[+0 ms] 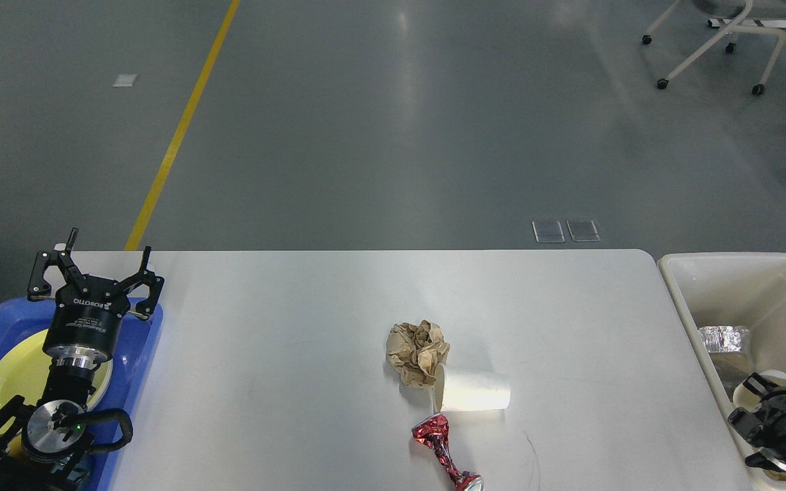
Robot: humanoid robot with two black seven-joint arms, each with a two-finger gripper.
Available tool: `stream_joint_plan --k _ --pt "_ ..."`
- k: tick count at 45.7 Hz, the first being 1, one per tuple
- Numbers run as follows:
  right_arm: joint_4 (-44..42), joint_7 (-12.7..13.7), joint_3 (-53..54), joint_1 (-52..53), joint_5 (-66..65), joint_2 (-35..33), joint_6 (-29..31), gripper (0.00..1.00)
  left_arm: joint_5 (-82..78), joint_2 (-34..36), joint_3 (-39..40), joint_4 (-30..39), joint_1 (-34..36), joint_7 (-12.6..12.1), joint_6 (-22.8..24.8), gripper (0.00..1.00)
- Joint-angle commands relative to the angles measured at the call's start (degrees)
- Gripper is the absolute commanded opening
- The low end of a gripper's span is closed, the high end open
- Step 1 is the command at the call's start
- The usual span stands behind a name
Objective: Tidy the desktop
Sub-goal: 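Lower the cup into the bin and open the right gripper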
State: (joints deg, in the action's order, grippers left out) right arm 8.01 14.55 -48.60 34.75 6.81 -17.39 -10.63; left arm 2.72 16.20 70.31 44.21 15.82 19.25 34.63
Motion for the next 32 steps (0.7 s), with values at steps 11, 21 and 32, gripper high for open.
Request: stream_joint_plan --k 11,21,32 --pt "0.52 -0.14 -0.27 -0.03 -0.48 -0.46 -1.94 1.0 0.0 0.06 0.0 0.0 0.0 0.0 0.0 0.96" --pt "0.96 -0.14 -0.09 0.5 -0.74 -0.54 -1.76 1.0 0.0 -0.03 0.0 0.0 0.0 0.0 0.0 0.96" --pt "4.29 -0.23 -0.44 6.2 -3.02 -2.12 0.61 1.0 0.0 -0.03 0.0 0.0 0.0 0.0 0.0 0.96"
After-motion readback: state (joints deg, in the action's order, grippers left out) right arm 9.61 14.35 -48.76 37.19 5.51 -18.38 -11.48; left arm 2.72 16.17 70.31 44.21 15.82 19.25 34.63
